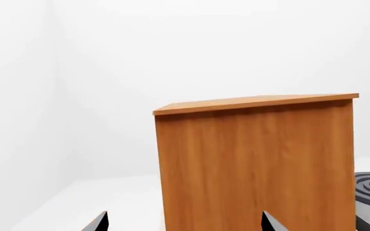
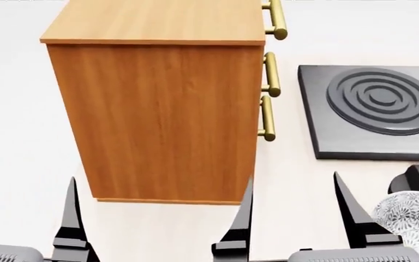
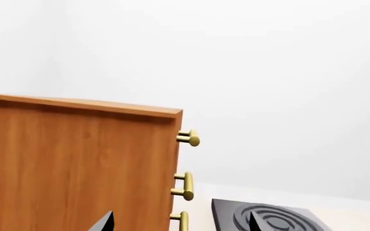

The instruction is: Put the bowl on the top of the cabinet.

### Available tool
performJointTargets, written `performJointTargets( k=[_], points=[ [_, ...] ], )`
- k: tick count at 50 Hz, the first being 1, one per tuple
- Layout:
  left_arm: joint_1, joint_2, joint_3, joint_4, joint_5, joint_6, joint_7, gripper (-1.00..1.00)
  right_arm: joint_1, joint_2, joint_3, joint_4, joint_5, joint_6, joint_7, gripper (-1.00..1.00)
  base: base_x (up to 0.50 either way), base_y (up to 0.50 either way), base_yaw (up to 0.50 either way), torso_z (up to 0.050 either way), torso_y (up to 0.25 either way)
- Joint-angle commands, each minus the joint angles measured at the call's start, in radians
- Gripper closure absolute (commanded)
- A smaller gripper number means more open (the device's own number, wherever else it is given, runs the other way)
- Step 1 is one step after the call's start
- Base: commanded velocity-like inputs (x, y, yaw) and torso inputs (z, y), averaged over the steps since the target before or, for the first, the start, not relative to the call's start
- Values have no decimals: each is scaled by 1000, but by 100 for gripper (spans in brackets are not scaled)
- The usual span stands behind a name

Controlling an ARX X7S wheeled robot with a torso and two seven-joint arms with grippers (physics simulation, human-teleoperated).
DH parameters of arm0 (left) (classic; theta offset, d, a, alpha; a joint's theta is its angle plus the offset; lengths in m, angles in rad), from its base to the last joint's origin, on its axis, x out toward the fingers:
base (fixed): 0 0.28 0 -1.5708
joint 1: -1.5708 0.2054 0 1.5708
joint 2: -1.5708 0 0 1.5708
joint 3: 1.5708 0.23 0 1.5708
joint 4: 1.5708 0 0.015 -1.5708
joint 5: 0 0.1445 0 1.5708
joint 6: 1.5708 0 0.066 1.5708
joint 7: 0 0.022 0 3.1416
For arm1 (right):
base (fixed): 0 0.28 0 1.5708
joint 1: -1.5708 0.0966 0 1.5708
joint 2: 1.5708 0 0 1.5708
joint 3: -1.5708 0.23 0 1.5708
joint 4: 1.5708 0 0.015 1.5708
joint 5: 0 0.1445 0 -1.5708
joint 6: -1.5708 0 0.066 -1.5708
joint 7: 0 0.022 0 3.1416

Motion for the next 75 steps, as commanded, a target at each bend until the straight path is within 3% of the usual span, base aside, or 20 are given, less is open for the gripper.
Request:
performJointTargets(
  k=[1, 48, 57, 61, 68, 72, 74, 75],
  points=[
    [-2, -4, 6, -2, -5, 2, -6, -100, 0, 5, 0, -2, 4, -3, 11, -100, 172, 0, 0, 0, 0],
    [-4, -22, 19, -9, -26, 12, -31, -100, -11, 29, -12, 10, 3, -17, 49, -100, 146, 16, 0, 0, 0],
    [0, -26, 20, -22, -32, 26, -34, -100, -21, 74, -82, -9, -108, 59, 82, -100, 0, 0, 0, 0, 0],
    [0, -29, 23, -25, -35, 27, -35, -100, -7, 83, -83, -49, -98, 185, 68, -100, 0, 0, 0, 0, 0],
    [0, -29, 20, -25, -45, 27, -37, -100, -57, 160, -79, -191, -151, 320, 75, -100, 0, 0, 0, 0, 0],
    [-12, -27, 29, -31, -44, 16, -38, -100, -101, 175, 58, -292, -101, 387, 51, -100, 0, 0, 0, 0, 0],
    [-15, -28, 29, -18, -44, 5, -41, -100, -89, 248, 84, -294, 15, 415, 82, -100, 0, 0, 0, 0, 0],
    [-15, -28, 29, -14, -45, 3, -43, -100, -83, 362, 58, -294, 148, 385, 214, -100, 0, 0, 0, 0, 0]
  ],
)
